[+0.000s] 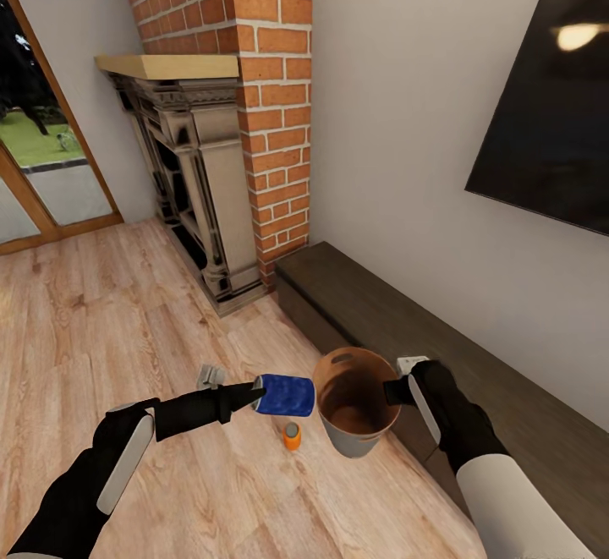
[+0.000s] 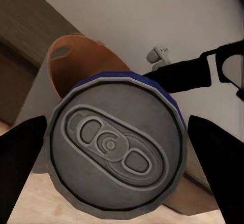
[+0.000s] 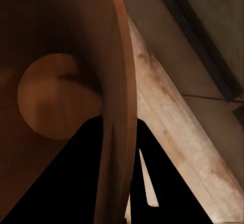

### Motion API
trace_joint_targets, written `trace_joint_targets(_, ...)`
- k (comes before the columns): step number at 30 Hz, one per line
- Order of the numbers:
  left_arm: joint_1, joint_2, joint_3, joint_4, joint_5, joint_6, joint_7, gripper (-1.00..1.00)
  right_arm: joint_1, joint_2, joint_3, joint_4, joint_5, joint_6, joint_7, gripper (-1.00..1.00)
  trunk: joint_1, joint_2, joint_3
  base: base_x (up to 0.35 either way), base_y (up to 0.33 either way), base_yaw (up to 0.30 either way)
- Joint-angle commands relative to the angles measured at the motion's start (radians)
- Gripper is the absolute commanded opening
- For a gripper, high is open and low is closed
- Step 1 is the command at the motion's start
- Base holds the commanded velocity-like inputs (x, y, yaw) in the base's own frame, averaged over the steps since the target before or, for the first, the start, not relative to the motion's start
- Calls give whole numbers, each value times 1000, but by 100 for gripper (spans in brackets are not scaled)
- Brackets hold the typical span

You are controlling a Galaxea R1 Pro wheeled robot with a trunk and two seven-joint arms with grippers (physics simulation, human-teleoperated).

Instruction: Put the three can of soda from the living room inside the tash can in the kitchen.

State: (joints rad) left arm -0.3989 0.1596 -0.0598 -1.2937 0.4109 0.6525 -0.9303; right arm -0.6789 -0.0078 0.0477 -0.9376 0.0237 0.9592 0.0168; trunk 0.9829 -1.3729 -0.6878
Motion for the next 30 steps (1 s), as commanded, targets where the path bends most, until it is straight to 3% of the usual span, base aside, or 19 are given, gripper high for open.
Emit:
trace_joint_targets(1,0,0,0,0,0,0,-2,-100,-1,0,0,5,-16,-2,3,-100,0,0,0,0,0,0)
trace_joint_targets(3,0,0,0,-1,0,1,-8,-100,-1,0,0,9,-16,-3,4,-100,0,0,0,0,0,0)
trace_joint_targets(7,0,0,0,0,0,2,-82,-100,-1,0,-1,14,-16,-4,3,-100,0,0,0,0,0,0)
trace_joint_targets(15,0,-1,-4,2,2,1,-114,-100,-1,0,-1,16,-17,-5,4,-100,0,0,0,0,0,0)
trace_joint_targets(17,0,-2,-4,2,19,1,-115,-100,-1,0,-1,16,-17,-5,4,-100,0,0,0,0,0,0)
trace_joint_targets(20,0,-3,-5,7,86,-1,-116,-100,-1,1,-1,16,-17,-5,5,-100,0,0,0,0,0,0)
trace_joint_targets(22,0,-3,-5,9,102,-2,-115,-100,-1,2,-2,16,-18,-5,5,-100,0,0,0,0,0,0)
trace_joint_targets(30,-1,-15,-7,18,119,-6,-106,-100,-1,15,-1,16,-17,-4,3,-100,0,0,0,0,0,0)
